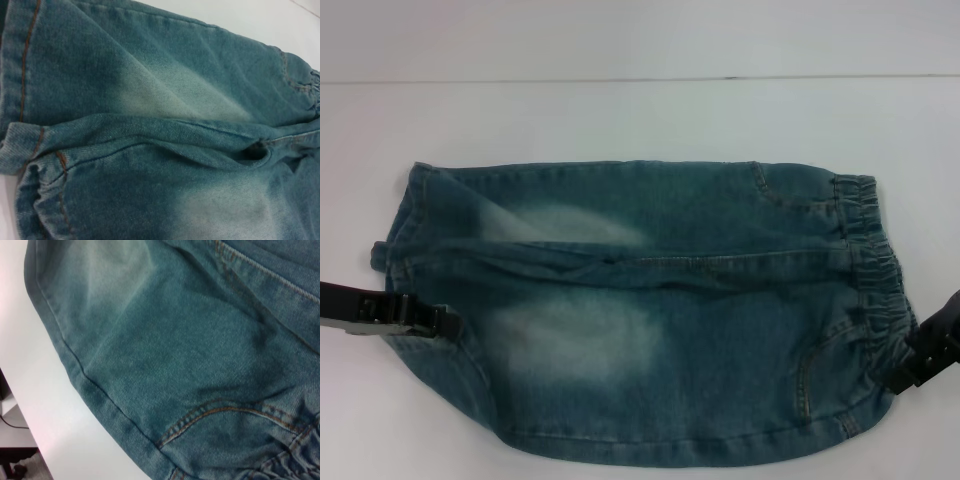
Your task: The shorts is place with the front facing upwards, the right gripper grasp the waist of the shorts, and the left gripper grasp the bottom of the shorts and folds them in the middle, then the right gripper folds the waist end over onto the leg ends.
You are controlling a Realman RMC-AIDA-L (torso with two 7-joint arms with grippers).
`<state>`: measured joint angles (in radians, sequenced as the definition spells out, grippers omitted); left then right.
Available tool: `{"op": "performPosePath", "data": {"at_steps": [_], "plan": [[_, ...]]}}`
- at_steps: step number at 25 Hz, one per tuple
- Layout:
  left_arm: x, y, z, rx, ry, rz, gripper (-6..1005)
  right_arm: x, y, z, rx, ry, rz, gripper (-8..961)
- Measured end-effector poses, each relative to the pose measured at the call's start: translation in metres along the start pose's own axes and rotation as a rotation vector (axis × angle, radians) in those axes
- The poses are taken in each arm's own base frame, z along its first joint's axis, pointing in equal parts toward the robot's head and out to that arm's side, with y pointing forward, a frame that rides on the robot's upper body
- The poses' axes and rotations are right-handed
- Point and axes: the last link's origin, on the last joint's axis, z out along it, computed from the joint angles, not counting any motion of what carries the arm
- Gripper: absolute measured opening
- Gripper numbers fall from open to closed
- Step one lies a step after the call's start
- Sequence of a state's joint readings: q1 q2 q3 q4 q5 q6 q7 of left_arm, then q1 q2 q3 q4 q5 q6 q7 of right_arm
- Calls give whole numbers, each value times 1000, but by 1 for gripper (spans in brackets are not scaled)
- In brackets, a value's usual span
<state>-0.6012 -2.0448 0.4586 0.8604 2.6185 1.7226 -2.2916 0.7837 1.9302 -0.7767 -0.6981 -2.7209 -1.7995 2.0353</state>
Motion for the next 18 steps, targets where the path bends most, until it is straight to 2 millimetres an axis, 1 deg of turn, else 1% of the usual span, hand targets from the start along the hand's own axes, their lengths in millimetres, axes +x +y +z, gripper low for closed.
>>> {"op": "performPosePath", "data": {"at_steps": [2, 8, 16, 18], "plan": [[0, 0, 0, 0, 1, 0, 27, 0, 0, 2, 0, 6, -3, 786], [0, 0, 0, 0, 1, -1, 27, 0, 1, 3, 1, 8, -6, 537], [0, -1, -2, 1, 4, -4, 27, 1, -1, 1, 6, 1, 0, 301], [0, -1, -2, -1, 3, -3, 27, 1, -1, 1, 6, 1, 2, 214]]}}
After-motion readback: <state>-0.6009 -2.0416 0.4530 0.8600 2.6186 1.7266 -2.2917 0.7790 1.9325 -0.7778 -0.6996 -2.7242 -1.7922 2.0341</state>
